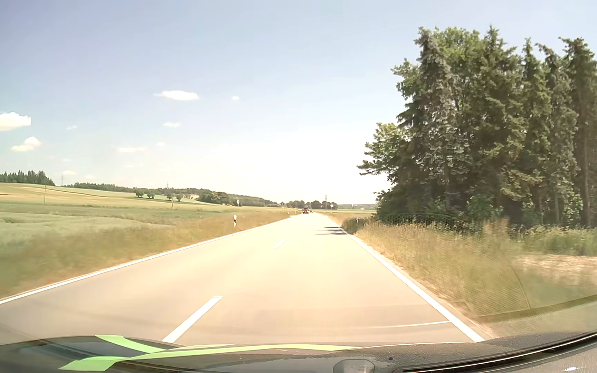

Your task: Follow the waypoints while adhering to traffic rules and regulations

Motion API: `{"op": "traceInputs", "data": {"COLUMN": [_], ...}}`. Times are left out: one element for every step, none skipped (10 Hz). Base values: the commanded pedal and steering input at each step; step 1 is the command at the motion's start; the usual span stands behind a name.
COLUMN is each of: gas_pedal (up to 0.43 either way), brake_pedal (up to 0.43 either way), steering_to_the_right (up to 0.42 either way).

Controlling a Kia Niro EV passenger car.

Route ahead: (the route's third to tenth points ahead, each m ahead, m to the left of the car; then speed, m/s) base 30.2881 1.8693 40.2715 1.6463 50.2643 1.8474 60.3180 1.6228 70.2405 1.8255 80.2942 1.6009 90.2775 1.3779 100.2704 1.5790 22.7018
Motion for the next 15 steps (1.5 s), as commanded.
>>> {"op": "traceInputs", "data": {"gas_pedal": [0.150, 0.157, 0.157, 0.169, 0.169, 0.169, 0.169, 0.177, 0.189, 0.197, 0.209, 0.209, 0.220, 0.228, 0.228], "brake_pedal": [0.000, 0.000, 0.000, 0.000, 0.000, 0.000, 0.000, 0.000, 0.000, 0.000, 0.000, 0.000, 0.000, 0.000, 0.000], "steering_to_the_right": [-0.001, -0.002, -0.002, -0.002, -0.003, -0.002, -0.002, -0.003, -0.003, -0.002, -0.003, -0.003, -0.003, -0.003, -0.002]}}
